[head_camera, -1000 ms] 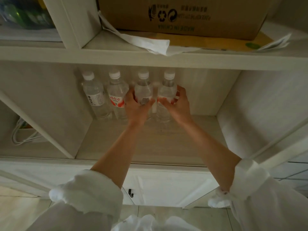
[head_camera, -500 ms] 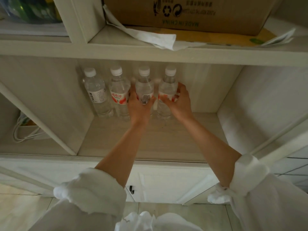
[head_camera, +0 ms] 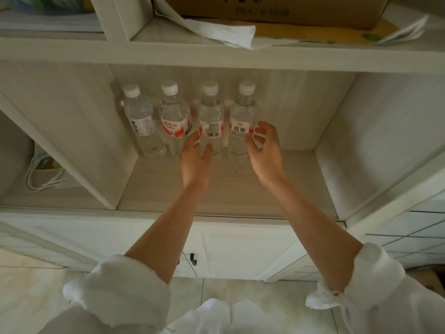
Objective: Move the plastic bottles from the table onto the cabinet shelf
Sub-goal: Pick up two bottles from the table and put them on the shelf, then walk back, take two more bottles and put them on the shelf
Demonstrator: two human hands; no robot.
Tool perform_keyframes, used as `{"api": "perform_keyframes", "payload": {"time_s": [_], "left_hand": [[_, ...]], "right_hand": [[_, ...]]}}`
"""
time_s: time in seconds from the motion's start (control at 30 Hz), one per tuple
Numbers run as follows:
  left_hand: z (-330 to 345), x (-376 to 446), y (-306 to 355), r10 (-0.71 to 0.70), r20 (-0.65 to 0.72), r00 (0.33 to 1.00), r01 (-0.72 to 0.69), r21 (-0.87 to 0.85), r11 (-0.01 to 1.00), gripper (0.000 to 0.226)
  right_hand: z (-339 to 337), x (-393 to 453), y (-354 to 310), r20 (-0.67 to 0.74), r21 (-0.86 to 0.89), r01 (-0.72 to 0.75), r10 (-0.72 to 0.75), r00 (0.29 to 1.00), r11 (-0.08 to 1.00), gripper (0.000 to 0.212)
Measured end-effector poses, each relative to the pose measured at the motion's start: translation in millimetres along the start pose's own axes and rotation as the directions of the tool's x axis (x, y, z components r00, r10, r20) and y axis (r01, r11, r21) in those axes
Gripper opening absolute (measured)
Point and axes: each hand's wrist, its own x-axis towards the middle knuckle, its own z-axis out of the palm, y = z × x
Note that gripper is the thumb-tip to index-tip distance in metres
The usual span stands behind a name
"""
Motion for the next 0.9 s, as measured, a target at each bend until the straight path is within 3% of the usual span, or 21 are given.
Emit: {"api": "perform_keyframes", "payload": {"time_s": [0.3, 0.43, 0.57, 0.73, 0.9], "left_hand": [[-21.4, -48.5, -1.2, 0.084, -0.171, 0.982, -0.074, 0.062, 0.995, 0.026], [-25.7, -95.7, -5.2, 0.062, -0.265, 0.962, -0.046, 0.064, 0.997, 0.019], [-32.4, -169.6, -11.2, -0.032, -0.369, 0.929, 0.056, 0.055, 0.997, 0.017], [-49.3, -263.9, -22.9, -0.133, -0.533, 0.835, 0.172, 0.025, 0.985, 0.015], [-73.1, -358.1, -29.6, -0.181, -0.715, 0.676, 0.264, 0.006, 0.964, 0.011]], "right_hand": [[-16.9, -51.6, 9.4, 0.136, 0.069, 0.035, -0.044, 0.99, 0.997, 0.04], [-28.6, -88.2, 11.6, 0.31, 0.166, 0.005, -0.057, 0.949, 0.986, 0.041], [-45.2, -132.9, 20.3, 0.481, 0.162, 0.058, -0.131, 0.867, 0.985, 0.041], [-54.3, -193.5, 26.7, 0.676, 0.156, 0.095, -0.176, 0.715, 0.983, 0.036], [-51.5, -264.3, 20.8, 0.818, 0.18, 0.091, -0.201, 0.54, 0.979, 0.035]]}}
